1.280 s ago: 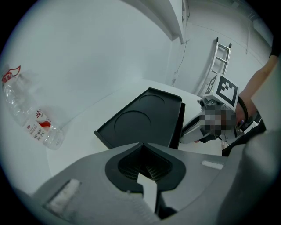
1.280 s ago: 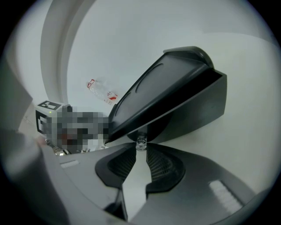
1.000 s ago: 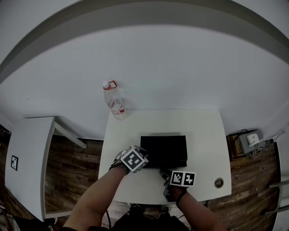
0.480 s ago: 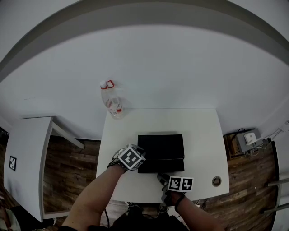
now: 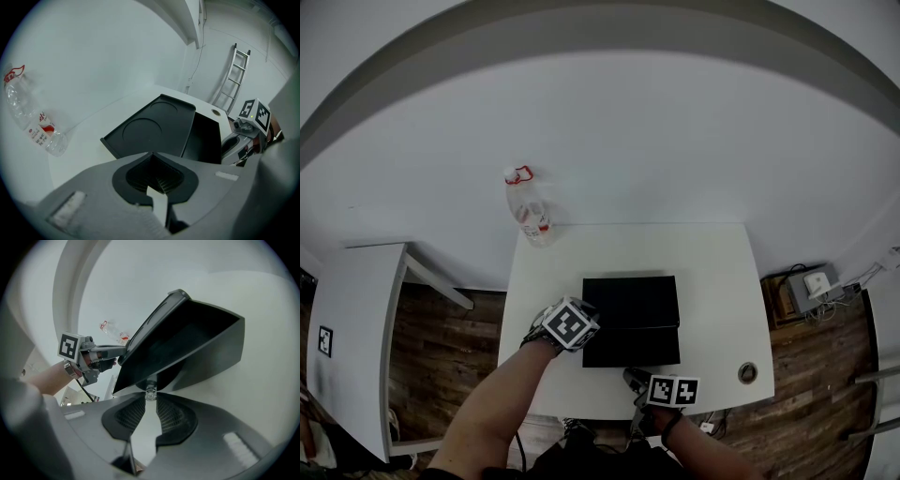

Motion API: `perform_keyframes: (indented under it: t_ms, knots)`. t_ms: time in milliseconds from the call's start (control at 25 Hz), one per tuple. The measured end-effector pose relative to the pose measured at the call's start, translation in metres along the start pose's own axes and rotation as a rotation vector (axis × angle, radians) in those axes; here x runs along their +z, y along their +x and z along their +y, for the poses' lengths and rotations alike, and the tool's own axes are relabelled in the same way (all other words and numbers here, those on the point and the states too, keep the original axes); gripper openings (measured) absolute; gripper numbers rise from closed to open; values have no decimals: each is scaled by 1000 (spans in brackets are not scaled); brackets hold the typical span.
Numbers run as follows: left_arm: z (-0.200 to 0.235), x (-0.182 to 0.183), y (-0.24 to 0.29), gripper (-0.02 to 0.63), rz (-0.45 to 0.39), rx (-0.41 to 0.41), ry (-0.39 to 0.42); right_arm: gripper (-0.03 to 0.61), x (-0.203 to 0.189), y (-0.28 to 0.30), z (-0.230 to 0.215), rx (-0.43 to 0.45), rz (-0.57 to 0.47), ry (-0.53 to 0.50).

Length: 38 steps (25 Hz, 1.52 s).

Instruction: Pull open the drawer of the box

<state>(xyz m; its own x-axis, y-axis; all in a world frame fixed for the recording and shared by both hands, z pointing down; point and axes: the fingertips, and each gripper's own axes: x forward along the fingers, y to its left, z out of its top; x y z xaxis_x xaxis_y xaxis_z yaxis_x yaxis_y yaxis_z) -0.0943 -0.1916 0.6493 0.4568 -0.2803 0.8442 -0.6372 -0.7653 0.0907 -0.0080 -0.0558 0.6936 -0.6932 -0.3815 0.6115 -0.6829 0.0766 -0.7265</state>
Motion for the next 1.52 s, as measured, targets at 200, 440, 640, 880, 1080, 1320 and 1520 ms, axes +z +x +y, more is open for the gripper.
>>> perform_keyframes:
  t_ms: [200, 440, 640, 880, 1080, 1320, 1520]
  knots:
    - [1, 1, 0, 4, 1, -3, -1, 75, -4, -2, -1, -1, 1, 3]
    - [1, 1, 0, 5, 3, 3, -7, 74, -13, -6, -2, -1, 8, 4]
    - [0, 1, 0, 5, 2, 7, -10, 74, -19, -9, -3, 0, 13, 8]
    - [1, 2, 0, 5, 3, 6, -15, 72, -23, -8, -5, -4, 19, 15]
    - [2, 2, 0, 5, 3, 9, -19, 72, -24, -8, -5, -1, 8, 34]
    - [1, 2, 0, 5, 2, 15, -19, 72, -25, -7, -6, 4, -1, 54]
    - [2, 1, 0, 5, -3, 27, -29, 73, -26, -9, -6, 18, -5, 52]
